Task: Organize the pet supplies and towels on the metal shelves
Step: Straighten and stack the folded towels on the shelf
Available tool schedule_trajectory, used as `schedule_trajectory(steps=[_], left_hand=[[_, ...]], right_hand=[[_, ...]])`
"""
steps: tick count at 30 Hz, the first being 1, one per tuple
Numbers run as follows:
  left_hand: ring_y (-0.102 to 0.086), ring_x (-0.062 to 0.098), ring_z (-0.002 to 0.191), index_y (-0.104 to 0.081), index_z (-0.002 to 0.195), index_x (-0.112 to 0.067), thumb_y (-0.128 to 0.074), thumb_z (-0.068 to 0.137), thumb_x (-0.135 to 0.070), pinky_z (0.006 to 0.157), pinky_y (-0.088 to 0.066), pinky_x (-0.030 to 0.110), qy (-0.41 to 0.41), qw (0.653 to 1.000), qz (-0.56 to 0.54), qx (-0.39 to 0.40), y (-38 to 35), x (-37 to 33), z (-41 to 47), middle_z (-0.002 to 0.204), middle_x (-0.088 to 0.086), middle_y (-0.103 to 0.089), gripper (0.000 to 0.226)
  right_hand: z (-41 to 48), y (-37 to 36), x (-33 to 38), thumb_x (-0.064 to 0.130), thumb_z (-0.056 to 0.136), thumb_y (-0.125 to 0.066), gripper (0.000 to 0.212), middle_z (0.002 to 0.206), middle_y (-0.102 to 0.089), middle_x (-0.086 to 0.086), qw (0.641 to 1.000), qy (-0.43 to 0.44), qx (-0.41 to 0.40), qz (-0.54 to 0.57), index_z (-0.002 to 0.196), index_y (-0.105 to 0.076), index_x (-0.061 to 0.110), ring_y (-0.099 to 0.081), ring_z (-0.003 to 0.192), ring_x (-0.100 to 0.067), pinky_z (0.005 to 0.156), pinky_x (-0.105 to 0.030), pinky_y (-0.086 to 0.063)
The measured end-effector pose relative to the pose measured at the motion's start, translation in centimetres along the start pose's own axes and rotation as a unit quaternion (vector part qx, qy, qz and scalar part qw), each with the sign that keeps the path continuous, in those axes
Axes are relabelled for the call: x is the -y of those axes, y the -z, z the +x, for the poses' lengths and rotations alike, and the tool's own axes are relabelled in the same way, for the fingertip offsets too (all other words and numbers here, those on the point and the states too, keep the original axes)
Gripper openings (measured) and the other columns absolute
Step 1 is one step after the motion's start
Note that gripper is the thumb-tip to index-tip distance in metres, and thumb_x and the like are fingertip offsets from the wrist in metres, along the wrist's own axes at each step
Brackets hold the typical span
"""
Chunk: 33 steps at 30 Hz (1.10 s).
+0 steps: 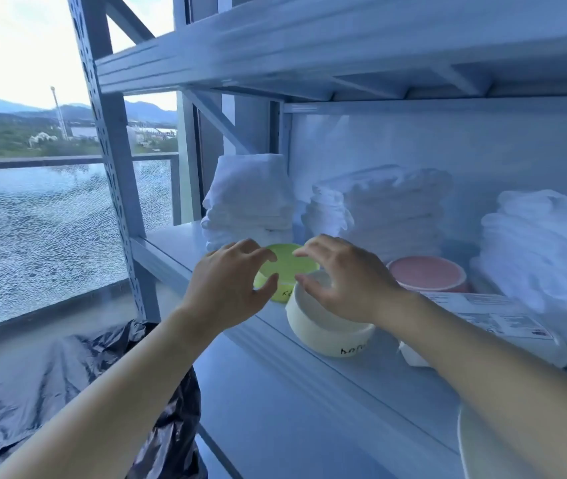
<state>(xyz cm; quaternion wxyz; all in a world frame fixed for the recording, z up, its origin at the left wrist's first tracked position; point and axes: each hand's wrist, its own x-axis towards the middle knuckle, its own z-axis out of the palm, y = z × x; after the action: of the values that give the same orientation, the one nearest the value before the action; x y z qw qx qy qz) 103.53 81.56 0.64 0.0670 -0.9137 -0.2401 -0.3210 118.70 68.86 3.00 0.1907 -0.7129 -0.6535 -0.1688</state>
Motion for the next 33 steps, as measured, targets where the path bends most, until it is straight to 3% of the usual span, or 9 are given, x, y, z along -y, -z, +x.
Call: schedule_trajectory(steps=[17, 23, 29, 33], left_hand=[[-0.062, 0.021, 0.094, -0.060, 0.115, -0.027, -0.057, 0.085, -0.031, 0.061, -0.033, 0.025, -0.051, 0.998, 0.005, -0.033, -4.9, 9.8, 9.1, 0.103, -0.007, -0.064, 0.030], [-0.061, 0.025, 0.096, -0.063, 0.113, -0.021, -0.071, 0.073, -0.020, 0.063, -0.048, 0.033, -0.091, 0.992, 0.013, -0.083, -6.5, 12.2, 11.5, 0.109, 0.001, -0.061, 0.041], [-0.060, 0.028, 0.100, -0.062, 0.114, -0.019, -0.076, 0.065, -0.015, 0.072, -0.050, 0.038, -0.108, 0.991, 0.027, -0.076, -7.9, 13.3, 14.4, 0.114, 0.006, -0.057, 0.052], [-0.049, 0.027, 0.118, -0.053, 0.127, -0.021, -0.071, 0.073, -0.022, 0.094, -0.042, 0.044, -0.106, 0.993, 0.032, -0.045, -8.8, 13.9, 15.5, 0.130, 0.006, -0.048, 0.057]], right_hand=[[10.9, -4.0, -1.8, 0.038, 0.092, -0.050, 0.041, 0.129, -0.049, 0.007, 0.998, -0.059, -0.006, 0.003, 0.130, -0.047, 0.023, -0.047, 0.117, -0.014, 0.087, -0.031, -0.042], [14.3, -5.0, -2.4, 0.036, 0.091, -0.051, 0.040, 0.129, -0.046, 0.007, 0.998, -0.063, -0.008, -0.014, 0.128, -0.049, 0.021, -0.047, 0.115, -0.015, 0.085, -0.030, -0.043], [17.2, -5.8, -3.5, 0.034, 0.091, -0.051, 0.044, 0.134, -0.040, 0.003, 0.997, -0.074, 0.007, -0.036, 0.131, -0.046, 0.017, -0.043, 0.118, -0.016, 0.090, -0.030, -0.041], [18.3, -6.9, -4.1, 0.035, 0.091, -0.052, 0.049, 0.142, -0.029, 0.002, 0.994, -0.089, 0.028, -0.054, 0.135, -0.041, 0.016, -0.034, 0.127, -0.018, 0.096, -0.034, -0.040]])
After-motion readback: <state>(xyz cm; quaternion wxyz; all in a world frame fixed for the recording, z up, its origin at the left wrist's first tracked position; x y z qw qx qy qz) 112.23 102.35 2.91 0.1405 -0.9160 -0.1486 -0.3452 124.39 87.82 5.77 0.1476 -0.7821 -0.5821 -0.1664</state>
